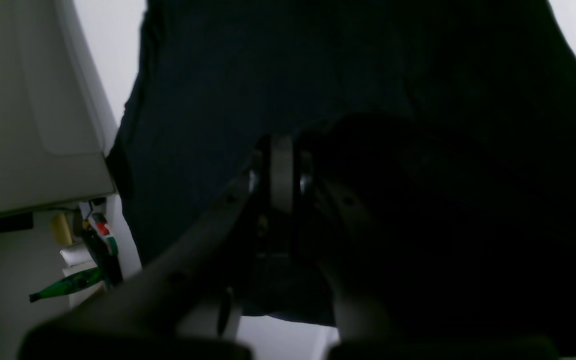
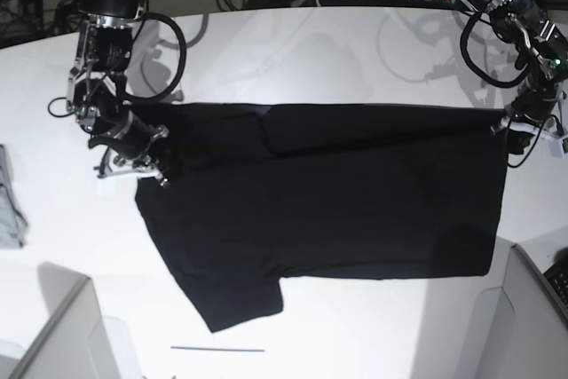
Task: Fold the T-shirt properly
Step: 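Lift the shirt by its shoulders with both grippers and pull it taut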
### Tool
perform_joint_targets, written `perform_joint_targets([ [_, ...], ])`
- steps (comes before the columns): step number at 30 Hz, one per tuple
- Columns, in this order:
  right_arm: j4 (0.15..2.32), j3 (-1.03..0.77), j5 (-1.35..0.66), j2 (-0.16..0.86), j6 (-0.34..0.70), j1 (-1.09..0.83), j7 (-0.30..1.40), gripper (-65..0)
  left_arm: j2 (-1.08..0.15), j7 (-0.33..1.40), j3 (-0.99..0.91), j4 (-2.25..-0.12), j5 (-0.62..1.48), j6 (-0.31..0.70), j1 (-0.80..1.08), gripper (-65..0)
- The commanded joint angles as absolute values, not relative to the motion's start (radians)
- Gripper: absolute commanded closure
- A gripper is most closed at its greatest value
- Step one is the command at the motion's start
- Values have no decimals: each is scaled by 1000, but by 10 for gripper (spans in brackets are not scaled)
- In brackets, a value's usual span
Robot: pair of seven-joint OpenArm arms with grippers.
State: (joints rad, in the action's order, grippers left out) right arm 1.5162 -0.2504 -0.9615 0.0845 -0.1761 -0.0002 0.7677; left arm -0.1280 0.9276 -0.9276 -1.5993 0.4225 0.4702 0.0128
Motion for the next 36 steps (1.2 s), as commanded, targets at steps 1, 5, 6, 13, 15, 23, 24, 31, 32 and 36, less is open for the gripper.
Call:
perform_joint_targets([
  [1, 1534, -252, -978, 93, -166, 21, 756, 0, -147, 903, -928, -1609, 437, 470, 1, 0],
  [5, 1534, -252, -978, 93, -166, 21, 756, 0, -148, 901, -928, -1577, 437, 470, -22, 0],
  [6, 1534, -252, -978, 93, -166, 21, 756, 0, -154, 901, -928, -1567, 437, 470, -28, 0],
  [13, 1532, -252, -978, 93, -166, 21, 756, 0, -177, 901, -889, -1532, 437, 469, -54, 0],
  [15, 1532, -252, -978, 93, -166, 21, 756, 0, -177, 901, -888, -1532, 437, 469, -56, 0],
  [23, 1498, -252, -978, 93, -166, 22, 756, 0, -180, 900, -888, -1494, 437, 467, -84, 0],
  [24, 1498, -252, -978, 93, -166, 22, 756, 0, -186, 900, -888, -1491, 437, 467, -84, 0],
  [31, 1498, -252, -978, 93, -166, 22, 756, 0, -191, 900, -888, -1483, 437, 467, -93, 0],
  [32, 1498, -252, -978, 93, -166, 22, 760, 0, -193, 900, -888, -1481, 437, 467, -94, 0],
  [36, 1498, -252, -983, 93, -166, 22, 760, 0, -193, 900, -889, -1481, 437, 467, -97, 0],
])
